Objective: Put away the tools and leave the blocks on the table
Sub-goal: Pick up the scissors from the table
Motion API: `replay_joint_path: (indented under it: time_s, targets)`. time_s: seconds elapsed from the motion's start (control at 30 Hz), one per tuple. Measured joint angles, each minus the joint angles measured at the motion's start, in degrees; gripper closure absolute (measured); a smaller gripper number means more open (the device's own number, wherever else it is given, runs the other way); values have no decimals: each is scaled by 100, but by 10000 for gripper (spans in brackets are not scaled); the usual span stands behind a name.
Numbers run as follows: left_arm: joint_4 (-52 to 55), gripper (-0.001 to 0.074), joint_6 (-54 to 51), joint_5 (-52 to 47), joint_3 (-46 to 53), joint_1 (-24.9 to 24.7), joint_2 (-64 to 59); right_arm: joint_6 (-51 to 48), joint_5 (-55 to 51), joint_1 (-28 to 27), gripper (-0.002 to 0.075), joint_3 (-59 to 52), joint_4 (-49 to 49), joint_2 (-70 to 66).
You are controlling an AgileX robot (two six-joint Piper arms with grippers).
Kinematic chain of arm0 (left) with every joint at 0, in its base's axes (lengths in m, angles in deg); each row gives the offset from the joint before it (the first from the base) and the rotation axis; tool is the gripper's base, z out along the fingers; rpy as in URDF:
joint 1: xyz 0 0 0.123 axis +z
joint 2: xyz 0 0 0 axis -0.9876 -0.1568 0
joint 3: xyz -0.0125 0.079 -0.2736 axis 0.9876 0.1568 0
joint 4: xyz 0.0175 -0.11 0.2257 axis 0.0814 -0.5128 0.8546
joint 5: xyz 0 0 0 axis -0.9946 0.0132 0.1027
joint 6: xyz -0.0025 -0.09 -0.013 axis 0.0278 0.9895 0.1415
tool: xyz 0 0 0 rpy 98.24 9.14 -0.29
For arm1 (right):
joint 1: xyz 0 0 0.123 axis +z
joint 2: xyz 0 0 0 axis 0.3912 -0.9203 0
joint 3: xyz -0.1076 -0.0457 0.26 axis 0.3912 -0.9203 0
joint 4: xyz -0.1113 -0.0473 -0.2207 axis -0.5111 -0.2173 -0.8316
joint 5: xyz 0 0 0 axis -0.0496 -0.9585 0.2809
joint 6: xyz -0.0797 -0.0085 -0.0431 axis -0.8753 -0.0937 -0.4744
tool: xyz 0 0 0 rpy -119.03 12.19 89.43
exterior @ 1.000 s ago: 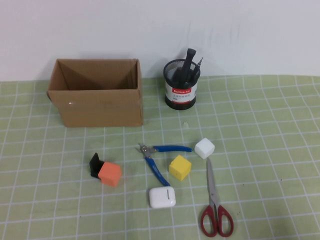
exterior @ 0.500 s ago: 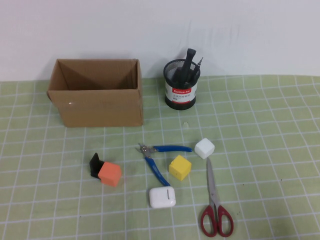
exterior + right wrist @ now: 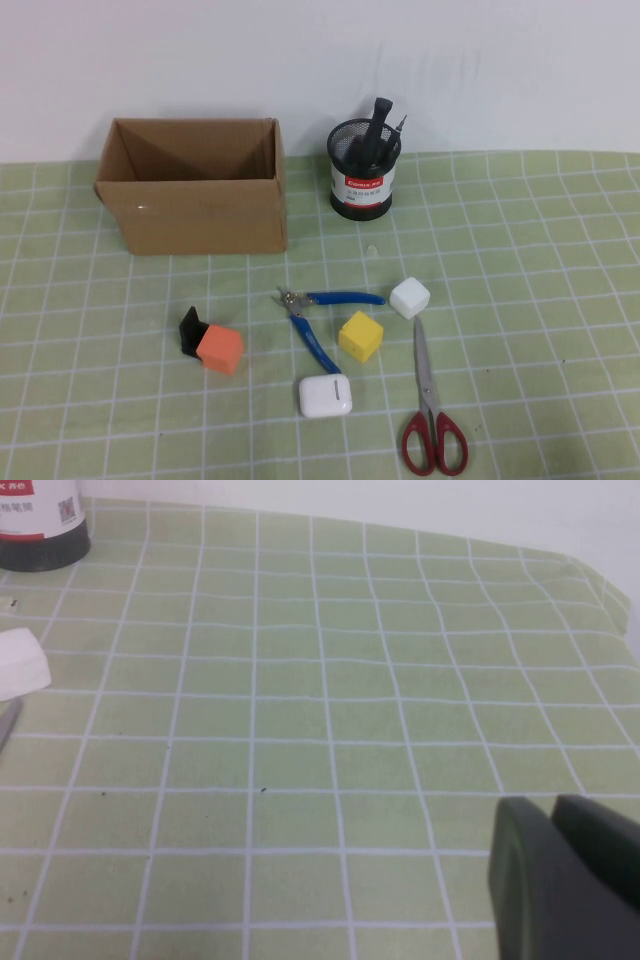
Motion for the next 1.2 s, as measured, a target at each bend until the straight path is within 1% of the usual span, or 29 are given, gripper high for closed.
replay_joint_path:
  time_s: [0.13, 0.23, 0.43, 0.57, 0.67, 0.73, 0.83, 1.1, 1.2]
  targets:
    - [4, 738, -9, -13, 0, 0, 0, 0, 36, 0, 736, 0, -64, 0]
    - [13, 738, -9, -13, 0, 0, 0, 97, 408, 0, 736, -21, 47, 0]
    - [13, 738, -9, -17, 0, 0, 0, 632, 1352, 0, 736, -21, 1744, 0]
    - [13, 738, -9, -26, 0, 0, 0, 763, 1800, 0, 736, -21, 2343, 0]
    - [13, 738, -9, -26, 0, 0, 0, 914, 1830, 0, 736, 8, 3061, 0]
    - [13, 738, -9, -26, 0, 0, 0, 935, 1603, 0, 736, 249, 3338, -137]
    - [13, 738, -9, -26, 0, 0, 0, 949, 838, 0, 736, 892, 3371, -879]
    - [13, 738, -9, -26, 0, 0, 0, 849, -1988, 0, 736, 3116, 2473, -4021]
    - [13, 738, -9, -26, 0, 0, 0, 673, -2557, 71, 736, 3874, 2230, -5212]
